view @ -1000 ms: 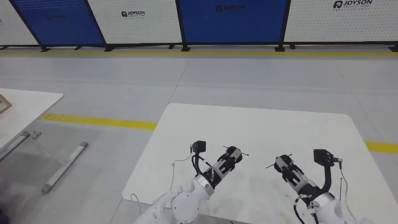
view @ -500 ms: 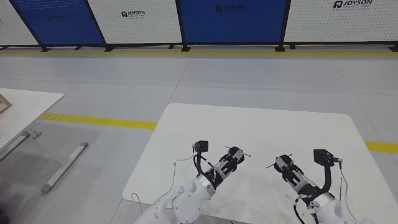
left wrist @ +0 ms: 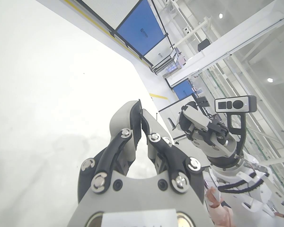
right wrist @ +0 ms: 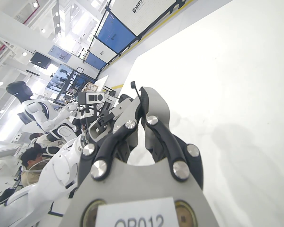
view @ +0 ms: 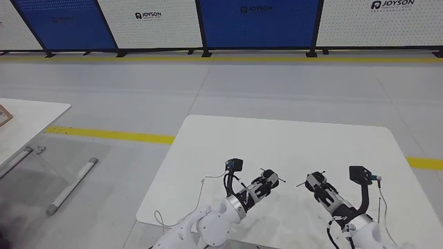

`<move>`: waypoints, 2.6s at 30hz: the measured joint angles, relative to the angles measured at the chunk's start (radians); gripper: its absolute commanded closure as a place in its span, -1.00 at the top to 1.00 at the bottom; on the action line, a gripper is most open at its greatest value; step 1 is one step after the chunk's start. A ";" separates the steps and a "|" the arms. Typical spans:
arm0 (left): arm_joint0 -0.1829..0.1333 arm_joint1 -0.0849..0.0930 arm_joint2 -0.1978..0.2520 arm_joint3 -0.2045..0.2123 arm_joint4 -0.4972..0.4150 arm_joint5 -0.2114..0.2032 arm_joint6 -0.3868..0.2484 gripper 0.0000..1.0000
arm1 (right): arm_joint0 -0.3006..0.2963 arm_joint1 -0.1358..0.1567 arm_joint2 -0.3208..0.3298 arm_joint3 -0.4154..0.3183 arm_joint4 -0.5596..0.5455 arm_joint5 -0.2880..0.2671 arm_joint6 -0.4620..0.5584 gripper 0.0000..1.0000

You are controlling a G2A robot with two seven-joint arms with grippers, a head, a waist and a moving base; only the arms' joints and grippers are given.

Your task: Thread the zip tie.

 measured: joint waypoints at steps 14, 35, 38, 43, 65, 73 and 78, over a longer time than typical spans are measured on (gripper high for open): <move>0.000 0.000 0.000 0.000 0.000 0.000 0.000 -1.00 | -0.089 -0.038 -0.025 0.184 0.069 -0.314 -0.174 -1.00; -0.016 -0.011 0.040 0.021 0.094 0.016 0.045 -1.00 | -0.029 -0.065 -0.081 0.217 0.051 -0.273 -0.211 -1.00; -0.016 -0.011 0.040 0.021 0.094 0.016 0.045 -1.00 | -0.043 -0.076 -0.082 0.233 0.071 -0.339 -0.274 -1.00; -0.016 -0.011 0.040 0.021 0.094 0.016 0.045 -1.00 | -0.039 -0.098 -0.116 0.280 0.026 -0.383 -0.363 -1.00; -0.016 -0.011 0.040 0.021 0.094 0.016 0.045 -1.00 | -0.028 -0.143 -0.152 0.282 -0.007 -0.262 -0.455 -1.00; -0.016 -0.011 0.040 0.021 0.094 0.016 0.045 -1.00 | -0.026 -0.145 -0.152 0.283 -0.002 -0.261 -0.461 -1.00; -0.016 -0.011 0.040 0.021 0.094 0.016 0.045 -1.00 | -0.015 -0.155 -0.151 0.288 0.029 -0.286 -0.405 -1.00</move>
